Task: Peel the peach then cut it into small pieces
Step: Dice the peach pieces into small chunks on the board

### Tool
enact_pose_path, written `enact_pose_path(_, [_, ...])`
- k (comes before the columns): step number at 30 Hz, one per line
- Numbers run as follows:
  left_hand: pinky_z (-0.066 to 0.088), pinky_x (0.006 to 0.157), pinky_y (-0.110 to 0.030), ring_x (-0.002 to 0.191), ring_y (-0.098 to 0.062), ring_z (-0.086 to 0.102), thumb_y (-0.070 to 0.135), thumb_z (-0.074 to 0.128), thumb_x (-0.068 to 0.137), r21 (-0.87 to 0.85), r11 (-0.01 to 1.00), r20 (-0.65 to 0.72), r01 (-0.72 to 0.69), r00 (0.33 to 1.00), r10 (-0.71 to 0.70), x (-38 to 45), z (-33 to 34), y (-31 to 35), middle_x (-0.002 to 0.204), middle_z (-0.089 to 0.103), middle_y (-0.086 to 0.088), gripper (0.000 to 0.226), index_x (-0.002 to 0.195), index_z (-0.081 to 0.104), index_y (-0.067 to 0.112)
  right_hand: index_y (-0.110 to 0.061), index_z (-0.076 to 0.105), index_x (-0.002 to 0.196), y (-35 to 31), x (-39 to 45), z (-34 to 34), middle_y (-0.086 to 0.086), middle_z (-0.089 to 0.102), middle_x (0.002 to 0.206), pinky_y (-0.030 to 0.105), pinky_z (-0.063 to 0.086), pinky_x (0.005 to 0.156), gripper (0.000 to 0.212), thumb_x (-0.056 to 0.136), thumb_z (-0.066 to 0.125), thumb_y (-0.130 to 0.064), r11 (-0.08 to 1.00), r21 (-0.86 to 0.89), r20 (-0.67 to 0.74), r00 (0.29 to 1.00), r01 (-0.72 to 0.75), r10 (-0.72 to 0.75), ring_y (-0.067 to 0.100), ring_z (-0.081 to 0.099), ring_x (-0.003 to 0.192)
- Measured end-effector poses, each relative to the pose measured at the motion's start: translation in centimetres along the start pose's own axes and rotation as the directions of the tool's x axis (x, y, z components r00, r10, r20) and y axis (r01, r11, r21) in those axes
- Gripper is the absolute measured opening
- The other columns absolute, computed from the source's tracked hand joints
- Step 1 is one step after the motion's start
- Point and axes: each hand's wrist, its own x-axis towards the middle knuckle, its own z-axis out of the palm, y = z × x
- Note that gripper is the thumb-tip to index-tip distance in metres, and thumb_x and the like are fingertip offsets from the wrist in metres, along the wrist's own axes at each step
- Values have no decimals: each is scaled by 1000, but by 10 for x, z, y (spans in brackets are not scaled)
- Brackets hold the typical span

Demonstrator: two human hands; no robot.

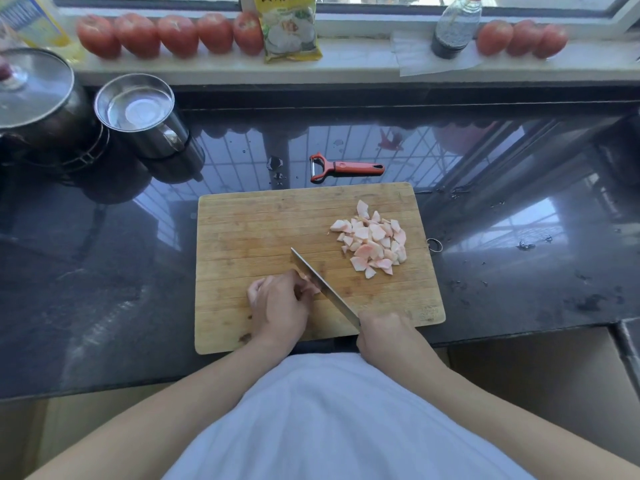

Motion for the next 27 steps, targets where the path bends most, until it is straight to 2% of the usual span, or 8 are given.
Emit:
enact_pose_path(2, [21,98,-28,87,-8,55,32,74,93,9,1000,-7,-10,1000,10,0,2,-2,75,59,22,32,73,51,39,-15,43,93,-10,6,-3,13,66,93,35,36,66,10,98,40,-7,999,-37,6,1000,18,-17,34,53,77])
enact_pose_path(4, [20,96,-28,86,-7,52,31,75,92,-3,1000,-17,-10,1000,9,-1,3,-1,77,60,21,28,75,53,37,-15,45,96,-21,14,-5,13,67,99,36,35,65,12,98,38,-6,1000,-10,-34,999,17,-18,35,62,88])
enact_pose_path(6, [21,96,-28,84,-6,49,33,74,92,-3,1000,-21,-16,1000,15,-1,2,-2,79,63,18,26,77,54,34,-14,47,96,-27,19,-7,15,66,98,39,42,66,11,98,38,-7,997,70,-86,996,14,-8,38,63,92])
enact_pose_path(8, [20,95,-27,83,-5,47,36,72,94,9,1000,-19,-27,999,27,0,3,-4,80,65,17,25,77,53,33,-13,49,95,-24,16,-7,15,65,94,42,50,69,11,100,39,-13,989,149,-120,993,14,4,38,61,88])
enact_pose_path(11, [18,96,-26,84,-4,47,37,71,95,7,1000,-15,-29,999,29,0,3,-5,78,60,20,18,82,60,30,-12,53,91,-8,7,-5,11,65,85,41,51,65,16,101,43,-19,975,222,-161,987,25,11,33,60,77])
enact_pose_path(14, [19,99,-27,87,-5,48,35,71,96,-1,1000,1,-18,1000,18,0,2,-5,72,56,21,14,86,64,28,-13,55,88,3,-3,-5,7,63,79,39,46,62,16,100,46,-19,972,232,-188,982,30,15,30,60,73])
enact_pose_path(21, [20,101,-28,89,-6,48,37,68,97,15,1000,18,-1,1000,1,1,-1,-2,78,63,16,17,84,59,30,-11,61,99,3,-7,-2,12,67,92,42,54,75,18,100,45,-21,991,137,-79,997,-4,15,34,63,86])
enact_pose_path(27, [18,98,-25,88,-7,47,35,68,97,22,1000,14,14,1000,-14,1,0,-1,74,62,16,18,82,60,30,-11,59,102,2,-7,-3,14,67,94,40,54,77,16,99,44,-17,996,90,-38,999,-24,28,37,62,88])
